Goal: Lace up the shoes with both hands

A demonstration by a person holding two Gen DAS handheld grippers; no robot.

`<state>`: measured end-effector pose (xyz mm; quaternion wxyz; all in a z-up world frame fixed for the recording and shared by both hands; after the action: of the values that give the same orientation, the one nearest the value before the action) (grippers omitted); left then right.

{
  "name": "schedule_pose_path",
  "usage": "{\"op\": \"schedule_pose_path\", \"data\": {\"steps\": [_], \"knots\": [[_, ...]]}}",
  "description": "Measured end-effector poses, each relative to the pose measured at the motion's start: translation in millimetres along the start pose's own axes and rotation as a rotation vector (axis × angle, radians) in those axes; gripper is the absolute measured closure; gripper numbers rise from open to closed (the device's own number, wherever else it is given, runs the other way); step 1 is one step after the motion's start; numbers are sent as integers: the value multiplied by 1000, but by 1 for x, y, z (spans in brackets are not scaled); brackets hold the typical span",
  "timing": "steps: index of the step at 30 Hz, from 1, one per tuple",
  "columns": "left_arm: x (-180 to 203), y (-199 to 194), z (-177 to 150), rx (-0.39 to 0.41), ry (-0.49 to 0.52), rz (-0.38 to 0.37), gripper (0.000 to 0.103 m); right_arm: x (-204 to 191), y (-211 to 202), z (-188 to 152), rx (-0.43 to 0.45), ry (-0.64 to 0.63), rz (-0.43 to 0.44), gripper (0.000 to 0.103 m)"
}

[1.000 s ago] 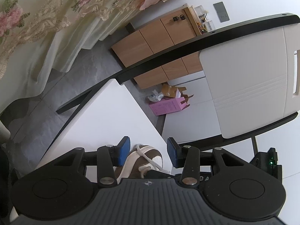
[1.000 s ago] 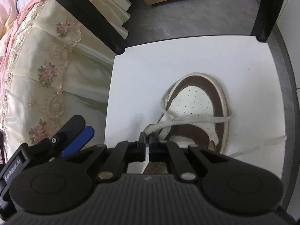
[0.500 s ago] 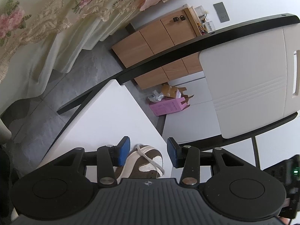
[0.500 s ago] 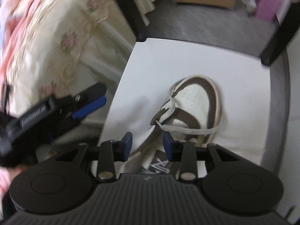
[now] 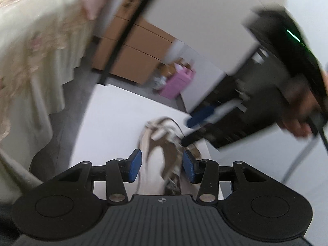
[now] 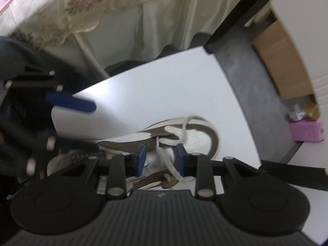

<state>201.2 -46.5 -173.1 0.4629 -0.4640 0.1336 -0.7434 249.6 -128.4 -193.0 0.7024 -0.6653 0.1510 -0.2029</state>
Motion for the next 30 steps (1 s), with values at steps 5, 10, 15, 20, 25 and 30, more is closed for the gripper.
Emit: {"op": "schedule_pose_path", "data": {"steps": [5, 10, 15, 20, 25, 30], "knots": [[14, 17, -15, 10, 221, 131, 55, 7, 16, -4, -42, 52, 47, 76], [21, 35, -24, 16, 343, 194, 55, 11, 19, -5, -57, 115, 90, 79], [22, 53, -30, -17, 393, 221, 62, 11, 24, -5, -82, 129, 122, 81], [17, 61, -29, -41, 388, 231, 68, 11, 28, -5, -110, 131, 148, 83], [16, 65, -28, -63, 383, 215, 72, 8, 34, -4, -146, 143, 185, 99], [19, 67, -31, -42, 455, 237, 72, 6, 41, 2, -210, 145, 178, 100]]}}
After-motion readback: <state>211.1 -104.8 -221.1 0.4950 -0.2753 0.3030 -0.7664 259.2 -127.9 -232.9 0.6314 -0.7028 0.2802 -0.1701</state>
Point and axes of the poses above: each gripper's, at about its wrist camera, not at the fingertips, and y roughly the way its jaws point, x to its right, z to its top, the point moved 10 cm from there along y, roughly the way its jaws point, and after that the axes turned 7 degrees about -y, right-handed, at the moved point
